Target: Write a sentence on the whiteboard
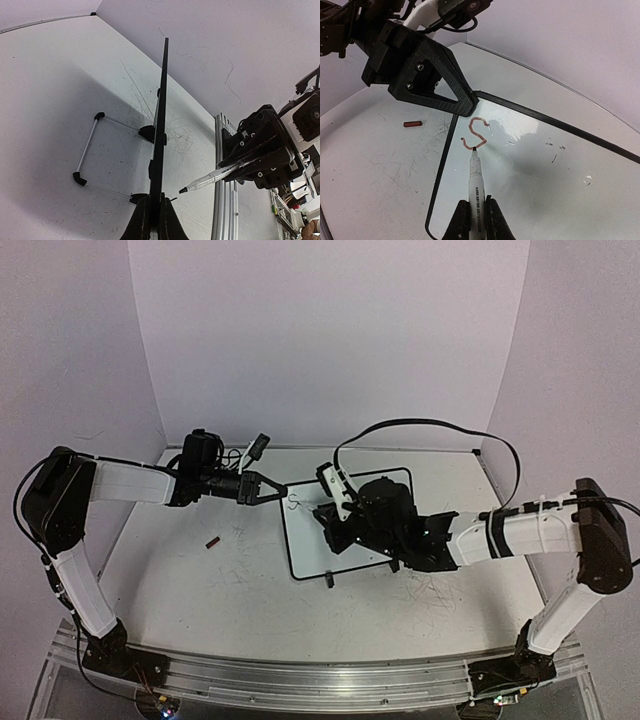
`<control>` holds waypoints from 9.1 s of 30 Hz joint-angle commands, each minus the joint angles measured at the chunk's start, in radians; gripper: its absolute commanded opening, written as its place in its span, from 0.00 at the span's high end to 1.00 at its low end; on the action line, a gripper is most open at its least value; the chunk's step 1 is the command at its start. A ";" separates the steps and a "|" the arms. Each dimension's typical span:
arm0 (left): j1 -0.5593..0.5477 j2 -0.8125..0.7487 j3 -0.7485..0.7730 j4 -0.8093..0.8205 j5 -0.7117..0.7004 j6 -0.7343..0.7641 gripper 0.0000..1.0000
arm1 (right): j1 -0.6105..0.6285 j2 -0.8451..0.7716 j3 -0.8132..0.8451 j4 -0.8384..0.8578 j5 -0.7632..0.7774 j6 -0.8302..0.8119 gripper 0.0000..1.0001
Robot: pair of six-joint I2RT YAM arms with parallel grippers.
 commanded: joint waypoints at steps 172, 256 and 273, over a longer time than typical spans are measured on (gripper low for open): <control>-0.008 -0.041 -0.003 0.004 -0.018 0.010 1.00 | -0.010 0.069 0.051 0.091 0.067 0.010 1.00; -0.009 -0.066 0.000 -0.049 -0.150 0.007 1.00 | -0.051 -0.055 -0.029 0.097 -0.017 -0.069 1.00; -0.010 -0.096 -0.042 -0.048 -0.173 0.054 1.00 | -0.051 0.003 -0.014 0.094 -0.027 -0.057 1.00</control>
